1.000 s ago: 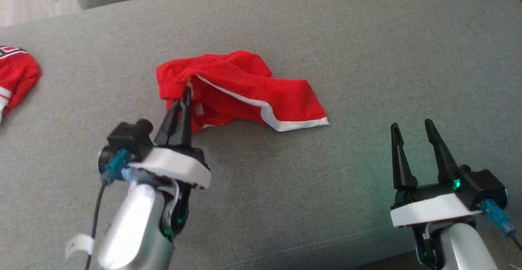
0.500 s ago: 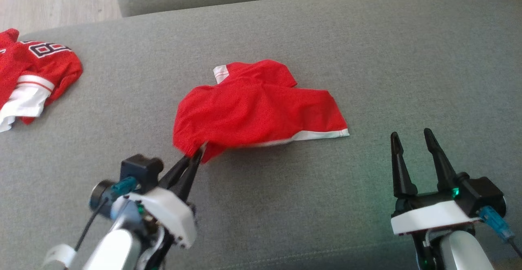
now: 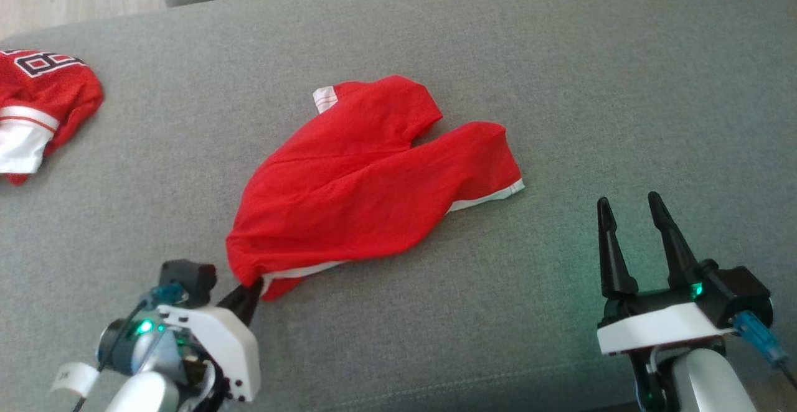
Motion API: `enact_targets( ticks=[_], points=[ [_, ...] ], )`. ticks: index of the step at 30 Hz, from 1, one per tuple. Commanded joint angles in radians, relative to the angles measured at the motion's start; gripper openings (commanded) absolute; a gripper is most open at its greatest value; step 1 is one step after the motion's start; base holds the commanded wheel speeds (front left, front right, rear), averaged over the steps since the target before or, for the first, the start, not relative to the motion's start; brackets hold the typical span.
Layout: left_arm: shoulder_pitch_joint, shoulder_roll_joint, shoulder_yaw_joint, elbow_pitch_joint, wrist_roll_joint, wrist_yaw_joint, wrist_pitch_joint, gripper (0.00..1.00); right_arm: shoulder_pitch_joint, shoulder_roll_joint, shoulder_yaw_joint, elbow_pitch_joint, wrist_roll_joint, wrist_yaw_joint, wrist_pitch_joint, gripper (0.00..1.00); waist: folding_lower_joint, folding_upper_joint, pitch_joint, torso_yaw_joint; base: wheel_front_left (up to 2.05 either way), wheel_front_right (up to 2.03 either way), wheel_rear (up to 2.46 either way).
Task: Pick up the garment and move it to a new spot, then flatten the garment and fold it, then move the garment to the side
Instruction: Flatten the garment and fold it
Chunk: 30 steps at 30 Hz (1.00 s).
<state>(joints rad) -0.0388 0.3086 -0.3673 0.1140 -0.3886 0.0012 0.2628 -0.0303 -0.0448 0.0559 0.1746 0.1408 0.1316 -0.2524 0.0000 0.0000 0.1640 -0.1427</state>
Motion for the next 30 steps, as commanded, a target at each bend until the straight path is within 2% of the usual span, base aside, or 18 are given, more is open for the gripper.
enact_targets(
  ticks=[1, 11, 12, 13, 14, 15, 16, 23, 30],
  points=[
    [-0.03, 0.026, 0.055, -0.014, 0.006, 0.009, 0.0, 0.0, -0.035, -0.005, 0.019, -0.03, -0.001, -0.001, -0.009, 1.0, 0.0, 0.0, 0.006, -0.003, 0.0, 0.0, 0.0],
    [-0.056, 0.039, 0.079, 0.062, 0.011, 0.032, -0.042, 0.0, -0.04, -0.005, 0.012, -0.024, -0.004, -0.001, -0.009, 1.0, 0.0, 0.0, 0.009, -0.002, 0.0, 0.0, 0.0],
    [-0.06, 0.036, 0.079, 0.066, 0.013, 0.034, -0.055, 0.03, -0.041, -0.005, 0.011, -0.024, -0.005, -0.001, -0.009, 1.0, 0.0, 0.0, 0.008, 0.0, 0.0, 0.0, 0.0],
    [-0.065, 0.033, 0.08, 0.069, 0.015, 0.036, -0.067, 0.33, -0.041, -0.005, 0.01, -0.023, -0.006, -0.001, -0.009, 1.0, 0.0, 0.0, 0.007, 0.002, 0.0, 0.0, 0.0],
    [-0.07, 0.03, 0.079, 0.071, 0.018, 0.037, -0.079, 0.55, -0.041, -0.005, 0.01, -0.022, -0.007, -0.001, -0.009, 1.0, 0.0, 0.0, 0.005, 0.004, 0.0, 0.0, 0.0],
    [-0.075, 0.028, 0.079, 0.072, 0.021, 0.039, -0.093, 0.94, -0.041, -0.005, 0.01, -0.02, -0.008, -0.001, -0.009, 1.0, 0.0, 0.0, 0.004, 0.006, 0.0, 0.0, 0.0],
    [-0.08, 0.025, 0.079, 0.074, 0.023, 0.04, -0.105, 1.0, -0.041, -0.005, 0.011, -0.019, -0.01, -0.001, -0.009, 1.0, 0.0, 0.0, 0.002, 0.008, 0.0, 0.0, 0.0],
    [-0.09, 0.001, 0.082, 0.075, 0.02, 0.05, -0.18, 1.0, -0.042, -0.005, 0.063, 0.01, -0.025, -0.001, -0.009, 1.0, 0.0, 0.0, -0.011, 0.031, 0.0, 0.0, 0.0],
    [-0.038, -0.046, 0.08, 0.04, 0.002, 0.076, -0.244, 1.0, -0.104, -0.005, 0.127, 0.146, -0.081, -0.001, -0.009, 1.0, 0.0, 0.0, -0.021, 0.078, 0.0, 0.0, 0.0]
  ],
)
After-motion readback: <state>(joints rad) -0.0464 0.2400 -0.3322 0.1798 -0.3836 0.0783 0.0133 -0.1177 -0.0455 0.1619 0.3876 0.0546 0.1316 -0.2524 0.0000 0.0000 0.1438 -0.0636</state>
